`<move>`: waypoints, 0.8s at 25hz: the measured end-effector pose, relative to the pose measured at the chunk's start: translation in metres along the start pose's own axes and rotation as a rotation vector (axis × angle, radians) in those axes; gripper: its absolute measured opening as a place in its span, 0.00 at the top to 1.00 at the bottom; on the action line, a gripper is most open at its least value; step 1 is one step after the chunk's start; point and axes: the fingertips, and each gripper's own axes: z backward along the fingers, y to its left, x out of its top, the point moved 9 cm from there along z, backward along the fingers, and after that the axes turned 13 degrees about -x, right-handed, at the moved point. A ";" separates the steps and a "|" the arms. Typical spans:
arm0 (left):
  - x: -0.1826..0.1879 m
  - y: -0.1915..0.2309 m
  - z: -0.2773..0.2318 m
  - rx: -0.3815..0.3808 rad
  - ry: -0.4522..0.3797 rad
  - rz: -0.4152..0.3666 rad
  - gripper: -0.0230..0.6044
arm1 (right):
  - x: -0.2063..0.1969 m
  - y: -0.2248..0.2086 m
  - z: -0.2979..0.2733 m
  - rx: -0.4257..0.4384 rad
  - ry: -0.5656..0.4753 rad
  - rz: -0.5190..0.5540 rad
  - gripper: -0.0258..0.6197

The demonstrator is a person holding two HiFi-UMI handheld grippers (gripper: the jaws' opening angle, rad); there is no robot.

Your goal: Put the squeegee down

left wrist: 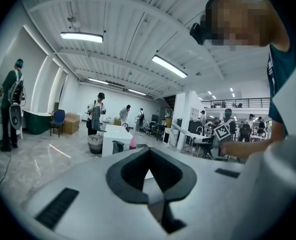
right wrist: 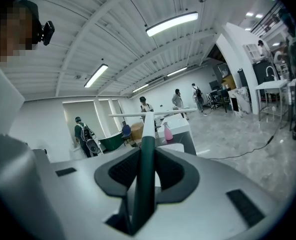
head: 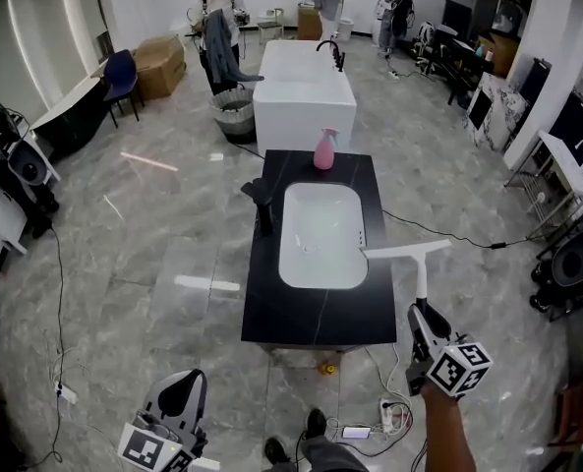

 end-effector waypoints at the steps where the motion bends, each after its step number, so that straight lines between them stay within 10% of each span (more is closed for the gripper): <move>1: -0.001 0.001 -0.003 0.002 0.005 0.001 0.96 | -0.002 -0.003 -0.006 0.000 0.006 -0.001 0.81; 20: -0.020 -0.001 -0.047 0.017 0.079 0.034 0.96 | -0.059 -0.066 -0.091 0.001 0.152 -0.007 0.81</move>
